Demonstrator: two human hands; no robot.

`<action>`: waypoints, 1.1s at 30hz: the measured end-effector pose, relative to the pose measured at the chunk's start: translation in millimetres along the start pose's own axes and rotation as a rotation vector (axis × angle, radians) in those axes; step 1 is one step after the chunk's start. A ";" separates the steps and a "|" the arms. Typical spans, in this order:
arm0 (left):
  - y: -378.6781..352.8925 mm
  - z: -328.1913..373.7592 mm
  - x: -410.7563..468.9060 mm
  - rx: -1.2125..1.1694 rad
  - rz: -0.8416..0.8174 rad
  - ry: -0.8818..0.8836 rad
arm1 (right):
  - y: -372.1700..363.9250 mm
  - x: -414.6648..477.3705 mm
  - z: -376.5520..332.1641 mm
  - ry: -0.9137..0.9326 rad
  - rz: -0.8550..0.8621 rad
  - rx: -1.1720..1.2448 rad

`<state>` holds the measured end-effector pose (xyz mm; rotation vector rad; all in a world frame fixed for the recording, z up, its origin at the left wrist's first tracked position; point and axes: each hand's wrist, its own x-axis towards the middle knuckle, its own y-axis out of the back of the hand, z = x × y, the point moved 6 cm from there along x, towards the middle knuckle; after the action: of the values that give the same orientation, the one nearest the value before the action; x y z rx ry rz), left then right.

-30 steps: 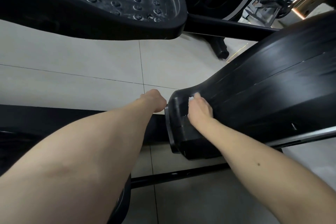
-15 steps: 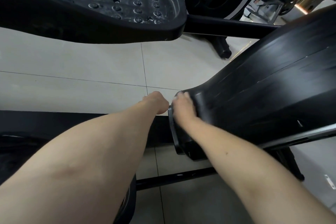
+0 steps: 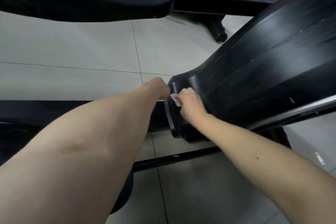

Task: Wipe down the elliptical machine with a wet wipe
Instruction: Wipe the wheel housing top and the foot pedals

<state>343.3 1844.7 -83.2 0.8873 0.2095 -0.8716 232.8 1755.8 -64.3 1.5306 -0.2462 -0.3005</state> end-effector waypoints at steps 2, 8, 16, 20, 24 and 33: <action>-3.7 -0.7 0.4 0.016 -0.013 0.006 | -11.6 -28.7 0.4 0.111 0.054 0.106; 5.0 -11.7 -9.2 0.083 -0.025 0.010 | -15.9 -90.0 5.4 0.362 -0.032 0.083; 2.0 -1.8 -19.6 0.135 -0.018 -0.022 | -13.2 -30.7 -13.4 0.025 -0.123 -0.034; -3.0 -0.8 -19.8 0.156 -0.029 -0.046 | -21.2 -69.7 -19.6 0.126 -0.100 -0.019; -6.5 -0.4 -25.0 0.200 -0.042 -0.066 | -34.9 -106.3 -25.2 0.296 -0.206 -0.173; -14.1 8.3 -32.9 0.279 -0.058 -0.123 | -35.5 -167.1 50.3 0.001 0.187 0.086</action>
<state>310.1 1852.9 -69.9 1.0862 0.0062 -1.0221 57.4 1765.2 -93.4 1.5793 -0.4036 -0.1424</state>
